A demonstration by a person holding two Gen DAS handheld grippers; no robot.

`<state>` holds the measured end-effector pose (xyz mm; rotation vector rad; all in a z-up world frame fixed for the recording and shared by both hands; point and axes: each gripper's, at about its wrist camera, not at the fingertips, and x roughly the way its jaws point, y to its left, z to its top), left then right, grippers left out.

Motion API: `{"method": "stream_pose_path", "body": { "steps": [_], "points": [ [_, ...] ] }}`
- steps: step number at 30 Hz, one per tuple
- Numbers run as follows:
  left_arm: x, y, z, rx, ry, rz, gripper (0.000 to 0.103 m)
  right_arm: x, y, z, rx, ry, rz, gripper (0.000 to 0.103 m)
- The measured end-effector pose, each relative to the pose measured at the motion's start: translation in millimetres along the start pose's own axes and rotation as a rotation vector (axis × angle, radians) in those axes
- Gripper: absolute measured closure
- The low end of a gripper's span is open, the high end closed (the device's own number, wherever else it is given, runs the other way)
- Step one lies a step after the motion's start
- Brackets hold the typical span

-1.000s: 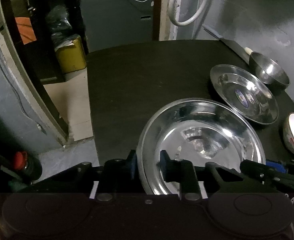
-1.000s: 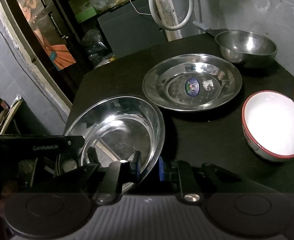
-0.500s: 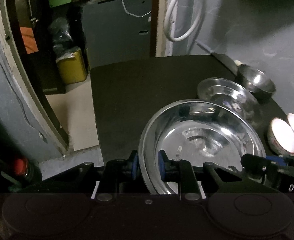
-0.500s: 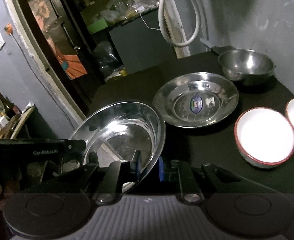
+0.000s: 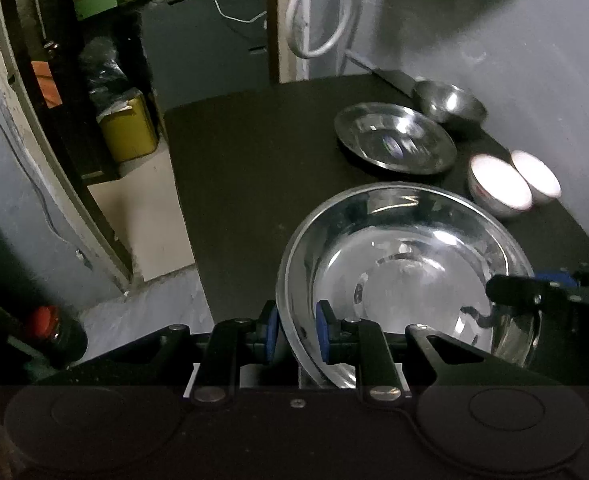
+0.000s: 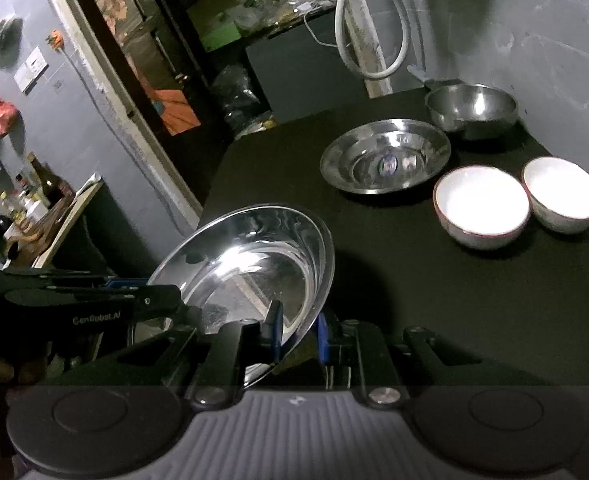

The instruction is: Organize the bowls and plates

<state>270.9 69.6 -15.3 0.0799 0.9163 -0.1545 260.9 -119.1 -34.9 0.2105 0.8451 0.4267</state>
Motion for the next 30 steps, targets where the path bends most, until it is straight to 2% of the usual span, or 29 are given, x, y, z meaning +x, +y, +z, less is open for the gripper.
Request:
{"method": "stream_pose_path", "body": {
  "steps": [11,23,30],
  "points": [
    [-12,-17,-31,0.076,0.076,0.019,0.081,-15,8,-29,-0.066,0.067,-0.005,0.082],
    [-5,-25,-36,0.113,0.102,0.053,0.079,-13,15,-37,-0.113,0.093,-0.034,0.082],
    [0,-26,-35,0.102,0.115,0.056,0.078,-11,26,-35,-0.174,0.099,-0.089,0.081]
  ]
}}
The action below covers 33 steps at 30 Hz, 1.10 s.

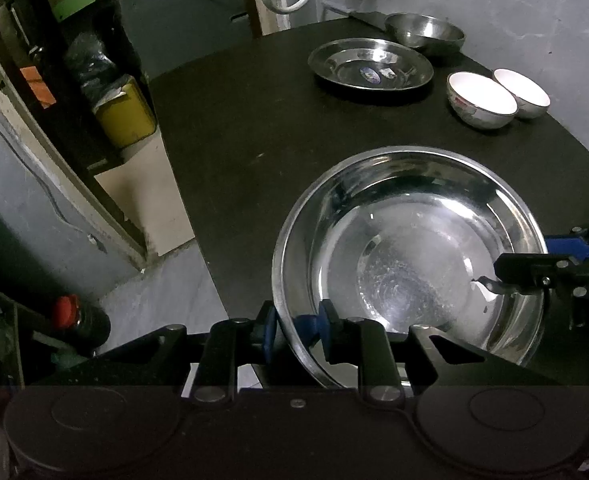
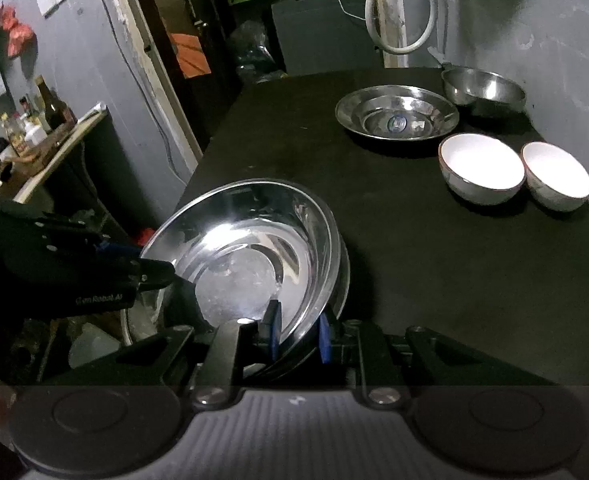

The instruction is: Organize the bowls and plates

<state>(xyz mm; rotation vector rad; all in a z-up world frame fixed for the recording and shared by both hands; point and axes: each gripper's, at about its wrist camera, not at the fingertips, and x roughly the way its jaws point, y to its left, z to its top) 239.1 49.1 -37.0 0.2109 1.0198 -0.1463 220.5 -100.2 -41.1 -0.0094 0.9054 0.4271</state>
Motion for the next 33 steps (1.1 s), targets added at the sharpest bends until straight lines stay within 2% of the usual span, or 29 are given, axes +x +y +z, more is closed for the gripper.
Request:
{"method": "stream_pose_path", "body": {
  "steps": [15,22,29,31,33],
  "points": [
    [6,1,-2,-0.006,0.018,-0.010,0.078,1,12,2,-0.065,0.003,-0.057,0.080],
    [3,7,-3,-0.024,0.010,-0.025,0.076,5,15,3,-0.095,0.001,-0.086,0.067],
    [1,14,2,-0.048,-0.011,-0.034,0.061,12,9,0,-0.069,0.031,-0.092,0.061],
    [1,16,7,-0.056,-0.022,-0.033,0.053,12,7,1,-0.063,0.027,-0.094,0.051],
    [0,18,11,-0.069,-0.044,-0.032,0.034,11,4,4,-0.060,0.015,-0.099,0.043]
  ]
}}
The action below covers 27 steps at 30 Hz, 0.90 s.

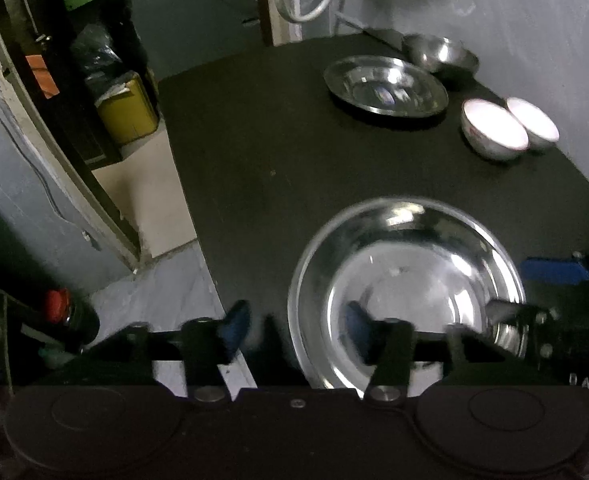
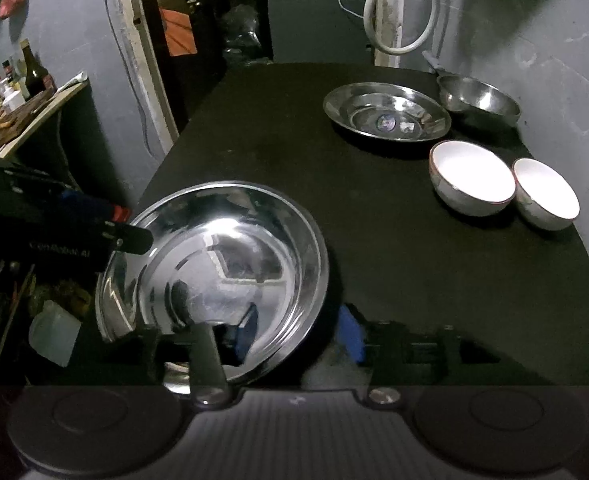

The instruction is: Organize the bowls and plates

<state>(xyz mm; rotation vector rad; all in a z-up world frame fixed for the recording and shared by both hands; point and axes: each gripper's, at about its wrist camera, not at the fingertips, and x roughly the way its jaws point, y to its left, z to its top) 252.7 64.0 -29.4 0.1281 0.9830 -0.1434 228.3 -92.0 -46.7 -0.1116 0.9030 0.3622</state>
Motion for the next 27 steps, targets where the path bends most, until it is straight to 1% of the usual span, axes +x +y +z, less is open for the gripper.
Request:
{"method": "stream_pose_path", "body": {
  "steps": [1,2,3,4,5,6,10,11,14,20,24,27],
  "points": [
    [0,1,3,-0.007,-0.014,0.003,0.029,0,-2,2,0.004,-0.008,-0.002,0.038],
    [0,2,6,-0.015,-0.032,0.009,0.021,0,-5,3,0.009,-0.014,-0.004,0.034],
    [0,3,10,-0.021,-0.051,0.016,0.013,0,-8,5,0.014,-0.020,-0.005,0.028],
    [1,4,14,-0.025,-0.070,0.023,0.010,0,-12,8,0.019,-0.032,-0.006,0.022],
    [2,6,18,-0.027,-0.086,0.028,0.004,0,-16,12,0.022,-0.044,-0.008,0.020],
    [5,7,23,-0.028,-0.101,0.035,0.001,0,-20,15,0.024,-0.056,-0.010,0.015],
    [19,10,50,-0.045,-0.150,0.052,0.001,6,-43,39,0.027,-0.115,-0.038,0.004],
    [24,10,58,-0.050,-0.156,0.052,0.001,9,-49,45,0.029,-0.128,-0.051,0.003],
    [41,10,82,-0.062,-0.180,0.041,0.001,20,-67,67,0.032,-0.156,-0.089,0.002],
    [81,-3,131,-0.037,-0.228,0.012,0.001,51,-98,103,0.051,-0.181,-0.160,0.001],
    [113,-9,161,-0.073,-0.228,-0.012,0.001,77,-116,126,0.075,-0.183,-0.194,0.001],
    [130,-14,174,-0.103,-0.225,-0.021,0.001,92,-127,135,0.094,-0.182,-0.201,0.001]
  ]
}}
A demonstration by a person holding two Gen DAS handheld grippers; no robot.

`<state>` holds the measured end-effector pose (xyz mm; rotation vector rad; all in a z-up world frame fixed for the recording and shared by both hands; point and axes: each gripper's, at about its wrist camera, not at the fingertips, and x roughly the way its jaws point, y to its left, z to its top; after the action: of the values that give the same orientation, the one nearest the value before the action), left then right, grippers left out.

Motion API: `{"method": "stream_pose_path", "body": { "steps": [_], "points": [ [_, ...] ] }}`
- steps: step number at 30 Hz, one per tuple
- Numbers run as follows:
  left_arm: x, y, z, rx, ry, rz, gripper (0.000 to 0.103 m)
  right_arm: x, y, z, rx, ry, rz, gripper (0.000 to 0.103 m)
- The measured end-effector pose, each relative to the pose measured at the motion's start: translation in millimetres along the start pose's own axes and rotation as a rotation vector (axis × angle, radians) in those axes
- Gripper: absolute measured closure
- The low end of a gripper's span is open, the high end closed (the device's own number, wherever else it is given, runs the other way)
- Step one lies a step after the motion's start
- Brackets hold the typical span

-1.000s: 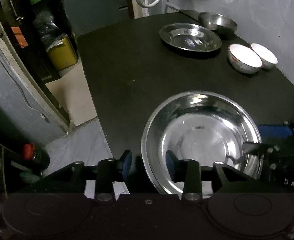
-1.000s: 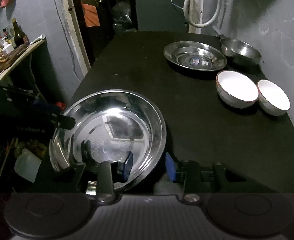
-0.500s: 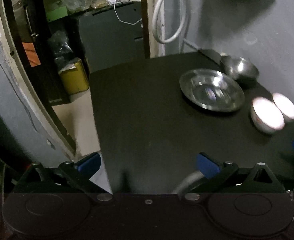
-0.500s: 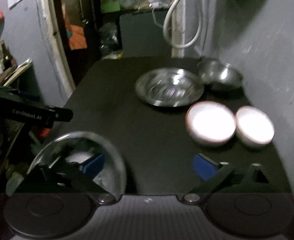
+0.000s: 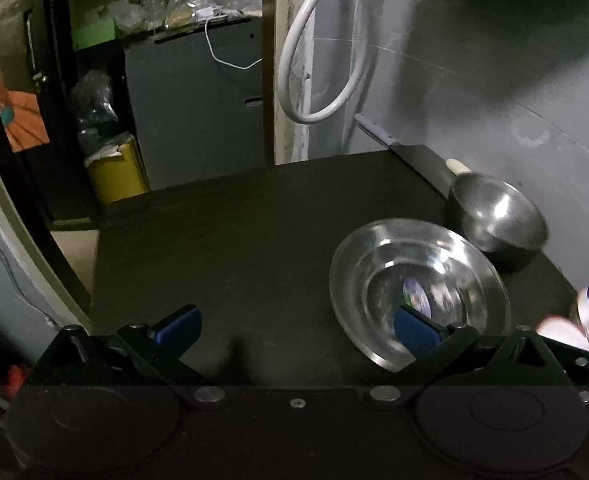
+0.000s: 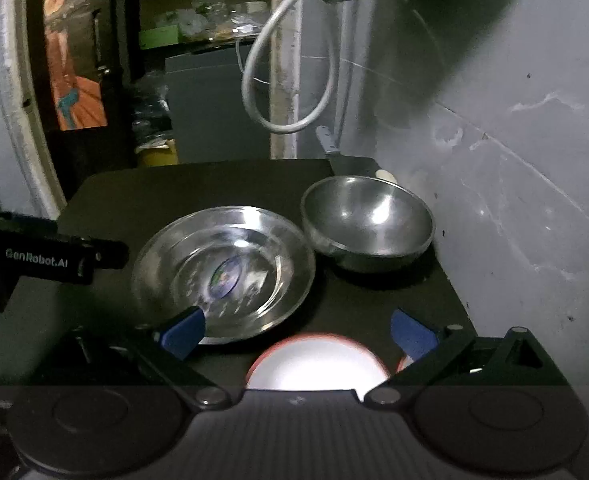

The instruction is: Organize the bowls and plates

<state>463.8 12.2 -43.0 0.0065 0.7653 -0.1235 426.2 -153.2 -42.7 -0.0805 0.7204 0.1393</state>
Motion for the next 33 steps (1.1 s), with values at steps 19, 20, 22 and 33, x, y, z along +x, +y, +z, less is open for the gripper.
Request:
{"method": "stream_pose_path", "body": {
  "steps": [19,20,22,33],
  "points": [
    [38,-2,1,-0.070,0.091,-0.107,0.051,51,-5,7,0.052,0.070,0.047,0.063],
    [39,-2,1,-0.071,0.095,-0.110,0.056,52,-6,7,0.059,0.073,0.050,0.065],
    [39,-2,1,-0.070,0.097,-0.112,0.062,53,-7,8,0.070,0.075,0.055,0.072],
    [29,3,-4,-0.085,0.087,-0.147,0.081,46,-5,6,0.077,0.053,0.085,0.077]
  ]
}}
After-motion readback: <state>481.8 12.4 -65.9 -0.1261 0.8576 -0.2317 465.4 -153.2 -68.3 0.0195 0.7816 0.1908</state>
